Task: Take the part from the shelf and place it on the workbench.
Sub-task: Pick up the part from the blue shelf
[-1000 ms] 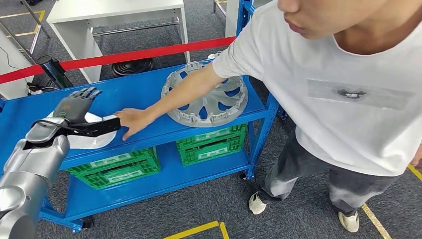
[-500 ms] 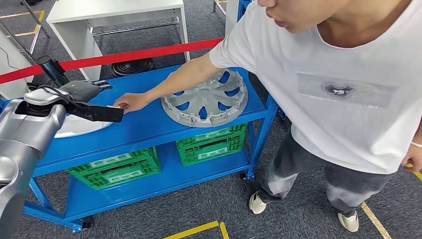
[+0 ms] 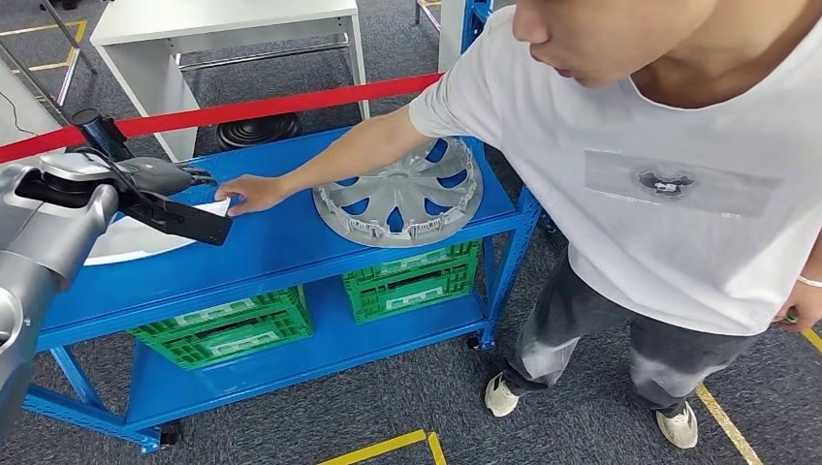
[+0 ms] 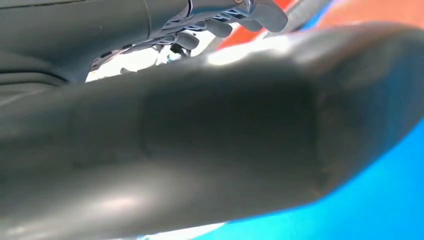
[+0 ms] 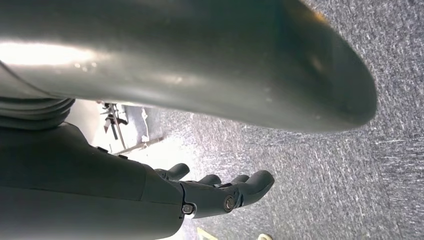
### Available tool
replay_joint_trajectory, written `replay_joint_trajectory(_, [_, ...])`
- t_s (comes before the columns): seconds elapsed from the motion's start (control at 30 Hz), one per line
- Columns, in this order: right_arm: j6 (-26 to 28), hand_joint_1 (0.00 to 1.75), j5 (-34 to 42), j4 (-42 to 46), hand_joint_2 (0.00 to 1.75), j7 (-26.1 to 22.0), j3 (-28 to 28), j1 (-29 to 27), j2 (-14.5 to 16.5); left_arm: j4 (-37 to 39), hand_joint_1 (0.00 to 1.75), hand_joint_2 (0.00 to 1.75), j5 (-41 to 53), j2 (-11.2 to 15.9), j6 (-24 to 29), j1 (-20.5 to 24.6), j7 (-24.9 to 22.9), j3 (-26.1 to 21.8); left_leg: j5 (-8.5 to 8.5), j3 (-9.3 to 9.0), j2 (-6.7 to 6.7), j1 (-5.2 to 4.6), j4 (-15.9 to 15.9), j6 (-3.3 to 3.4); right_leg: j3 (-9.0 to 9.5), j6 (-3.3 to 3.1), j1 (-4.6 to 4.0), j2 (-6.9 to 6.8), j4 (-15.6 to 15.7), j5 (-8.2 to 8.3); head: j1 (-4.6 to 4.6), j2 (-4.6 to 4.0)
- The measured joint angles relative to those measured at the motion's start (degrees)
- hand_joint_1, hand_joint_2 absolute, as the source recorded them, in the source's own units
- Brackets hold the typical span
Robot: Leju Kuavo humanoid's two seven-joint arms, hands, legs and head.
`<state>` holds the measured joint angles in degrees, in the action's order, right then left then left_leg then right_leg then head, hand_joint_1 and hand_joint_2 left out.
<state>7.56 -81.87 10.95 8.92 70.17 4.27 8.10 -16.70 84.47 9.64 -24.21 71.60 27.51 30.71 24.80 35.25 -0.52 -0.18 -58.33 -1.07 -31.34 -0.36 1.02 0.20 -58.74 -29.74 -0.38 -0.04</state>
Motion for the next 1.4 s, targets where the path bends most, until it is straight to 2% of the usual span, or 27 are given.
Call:
replay_joint_trajectory(0.23, [-0.2,0.0,-0.5,0.0,0.0,0.0,-0.4,0.0,-0.1,0.7,0.0,0.0,0.0,1.7,-2.2,0.0,5.4,3.6,0.0,0.0,-0.01,0.0,0.0,0.0,0.01,0.0,0.0,-0.01,0.0,0.0,0.01,0.0])
replay_joint_trajectory(0.37, [-0.3,0.0,-0.7,0.0,0.0,0.0,-0.6,0.0,-0.2,0.7,0.0,0.0,0.0,2.7,-2.7,0.0,6.9,5.7,0.0,0.0,-0.01,0.0,0.0,0.0,0.02,0.0,0.0,-0.01,0.0,0.0,0.0,0.0])
replay_joint_trajectory(0.5, [-0.5,0.0,-1.0,0.0,0.0,0.0,-1.1,0.0,-0.2,0.7,0.0,1.75,-0.1,4.1,-1.5,-0.2,6.8,6.9,0.0,0.0,0.0,0.0,0.0,0.0,0.01,0.0,0.0,-0.01,0.0,0.0,0.0,0.0])
replay_joint_trajectory(0.57, [-0.5,0.0,-1.1,0.0,0.0,0.0,-1.3,-0.1,-0.3,0.7,0.0,1.75,-0.2,5.0,0.3,-0.8,5.1,7.3,0.0,-0.01,0.0,0.0,0.0,0.0,0.0,0.0,0.0,0.0,0.0,0.0,0.0,0.0])
replay_joint_trajectory(0.67, [-0.4,0.0,-1.0,0.0,0.0,0.0,-1.4,-0.1,-0.3,0.8,0.0,1.75,-0.4,5.6,3.9,-2.4,0.3,7.8,0.0,-0.01,-0.02,0.0,0.0,0.0,0.01,0.0,0.0,-0.03,0.0,-0.01,-0.01,0.0])
replay_joint_trajectory(0.9, [0.2,0.0,-0.2,0.0,0.0,0.0,-1.6,-0.2,-0.4,1.3,0.0,1.75,-0.6,5.5,8.0,-6.8,-7.3,9.1,0.0,0.0,-0.01,0.0,0.0,0.0,-0.01,0.01,0.02,-0.01,0.0,-0.01,0.0,0.0])
replay_joint_trajectory(1.4, [1.2,0.0,1.3,0.0,0.0,0.0,-1.6,-0.6,-0.4,2.5,0.0,1.75,-0.6,1.5,11.5,-11.8,-14.3,11.0,0.0,0.0,-0.04,-0.01,0.0,0.0,-0.01,0.01,0.03,-0.04,0.0,-0.01,-0.01,0.0])
